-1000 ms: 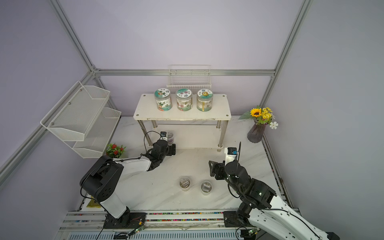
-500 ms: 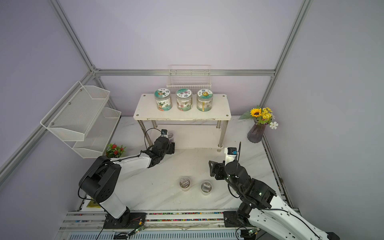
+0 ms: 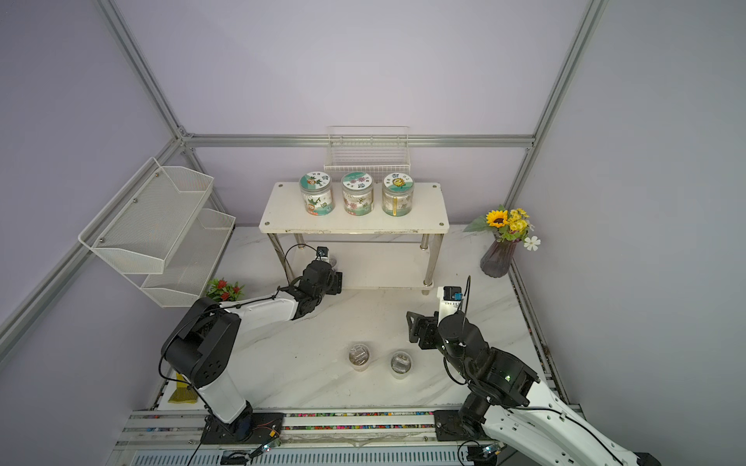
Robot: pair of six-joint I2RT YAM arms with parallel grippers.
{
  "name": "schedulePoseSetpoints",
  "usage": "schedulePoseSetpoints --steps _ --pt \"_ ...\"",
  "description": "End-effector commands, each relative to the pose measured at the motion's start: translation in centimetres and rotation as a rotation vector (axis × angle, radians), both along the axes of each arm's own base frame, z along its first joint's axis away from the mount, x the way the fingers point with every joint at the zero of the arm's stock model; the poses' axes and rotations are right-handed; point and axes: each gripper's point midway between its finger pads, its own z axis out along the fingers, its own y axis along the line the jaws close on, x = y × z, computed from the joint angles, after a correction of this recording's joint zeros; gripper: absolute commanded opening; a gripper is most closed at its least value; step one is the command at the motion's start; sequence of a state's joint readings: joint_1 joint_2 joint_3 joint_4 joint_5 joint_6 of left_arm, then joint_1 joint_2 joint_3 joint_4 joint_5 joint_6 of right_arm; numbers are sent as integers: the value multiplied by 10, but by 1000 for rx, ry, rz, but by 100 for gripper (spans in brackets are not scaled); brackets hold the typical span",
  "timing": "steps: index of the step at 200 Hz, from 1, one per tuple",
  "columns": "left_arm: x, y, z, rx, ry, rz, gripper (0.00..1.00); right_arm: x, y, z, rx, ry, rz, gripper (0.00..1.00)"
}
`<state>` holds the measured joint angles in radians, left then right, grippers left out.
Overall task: Place the seed container on the shelf
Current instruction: Pick up the seed jar at the center of the board.
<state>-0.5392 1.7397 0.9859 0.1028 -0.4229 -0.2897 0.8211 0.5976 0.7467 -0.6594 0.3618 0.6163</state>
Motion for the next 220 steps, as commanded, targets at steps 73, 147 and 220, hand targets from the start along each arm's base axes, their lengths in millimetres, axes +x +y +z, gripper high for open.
schedulePoseSetpoints --steps 73,147,220 --pt "-8 13 64 6 -104 23 100 0 -2 -1 -7 -6 -10 85" --pt "-48 16 90 -68 -48 -49 99 -1 -5 -2 0 7 -25 85" --pt "-123 18 78 -221 130 -156 78 -3 -8 -3 8 25 -39 85"
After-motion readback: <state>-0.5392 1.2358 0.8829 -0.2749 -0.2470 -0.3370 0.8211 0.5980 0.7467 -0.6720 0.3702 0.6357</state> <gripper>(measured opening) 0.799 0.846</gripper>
